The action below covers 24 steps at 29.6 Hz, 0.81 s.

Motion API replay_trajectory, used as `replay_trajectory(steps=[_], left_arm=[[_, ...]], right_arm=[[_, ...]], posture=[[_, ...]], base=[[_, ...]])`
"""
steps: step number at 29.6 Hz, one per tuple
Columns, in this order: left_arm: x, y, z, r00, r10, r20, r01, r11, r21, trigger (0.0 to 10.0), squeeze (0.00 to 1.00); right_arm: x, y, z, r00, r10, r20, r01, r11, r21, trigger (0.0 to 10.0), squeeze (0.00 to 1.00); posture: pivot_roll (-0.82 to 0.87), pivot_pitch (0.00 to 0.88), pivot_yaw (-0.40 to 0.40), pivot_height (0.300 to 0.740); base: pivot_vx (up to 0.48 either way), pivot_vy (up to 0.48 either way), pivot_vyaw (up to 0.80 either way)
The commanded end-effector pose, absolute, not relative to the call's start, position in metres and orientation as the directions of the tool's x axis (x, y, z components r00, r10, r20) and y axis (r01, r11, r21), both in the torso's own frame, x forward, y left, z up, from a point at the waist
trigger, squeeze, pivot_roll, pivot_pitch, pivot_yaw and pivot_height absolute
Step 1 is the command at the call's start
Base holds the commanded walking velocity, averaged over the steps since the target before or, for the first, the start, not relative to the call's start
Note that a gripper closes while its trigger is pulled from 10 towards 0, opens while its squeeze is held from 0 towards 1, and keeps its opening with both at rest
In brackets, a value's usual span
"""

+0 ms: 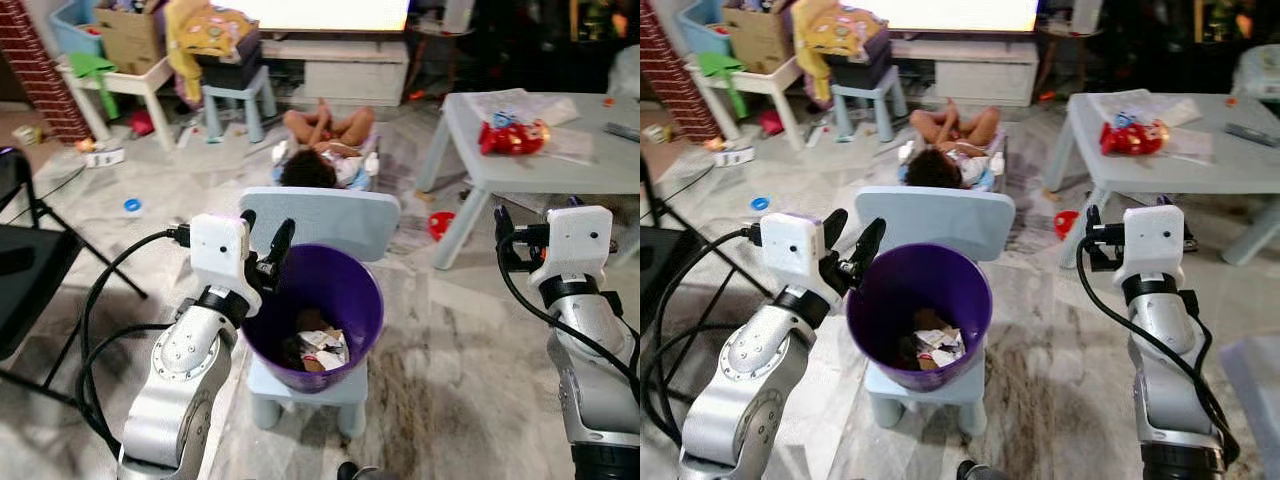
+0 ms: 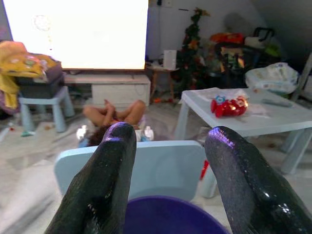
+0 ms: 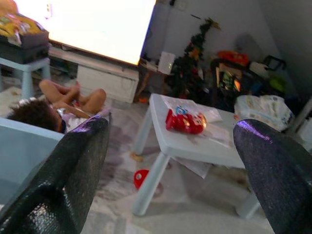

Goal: Picking trash to rubbish bin

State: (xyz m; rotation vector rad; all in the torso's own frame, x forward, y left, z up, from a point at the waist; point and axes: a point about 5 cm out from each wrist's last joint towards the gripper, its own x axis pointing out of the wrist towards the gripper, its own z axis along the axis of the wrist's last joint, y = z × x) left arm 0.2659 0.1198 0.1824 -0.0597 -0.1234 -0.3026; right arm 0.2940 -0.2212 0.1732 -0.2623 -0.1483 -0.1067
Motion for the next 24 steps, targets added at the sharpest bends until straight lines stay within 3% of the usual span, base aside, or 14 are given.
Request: replay_trajectory(steps=[1, 8, 24], left_arm=[[0.267, 0.121, 0.182, 0.949, -0.286, 0.133, 0.294, 0.955, -0.045, 10.0, 0.00], [0.265, 0.120, 0.178, 0.952, -0.282, 0.117, 0.293, 0.952, -0.089, 10.0, 0.00], [0.265, 0.118, 0.177, 0.951, -0.287, 0.113, 0.298, 0.951, -0.088, 10.0, 0.00]], right_arm=[[0.294, -0.217, 0.179, 0.982, -0.070, 0.173, 0.112, 0.964, -0.242, 10.0, 0.00], [0.297, -0.211, 0.181, 0.985, -0.037, 0.167, 0.077, 0.969, -0.235, 10.0, 0.00], [0.299, -0.205, 0.179, 0.989, -0.012, 0.147, 0.047, 0.970, -0.238, 10.0, 0.00]], posture=[[0.06, 0.084, -0.042, 0.740], [0.06, 0.089, -0.053, 0.740], [0.06, 0.092, -0.064, 0.740]], base=[[0.000, 0.000, -0.79], [0.000, 0.000, -0.73], [0.000, 0.000, 0.00]])
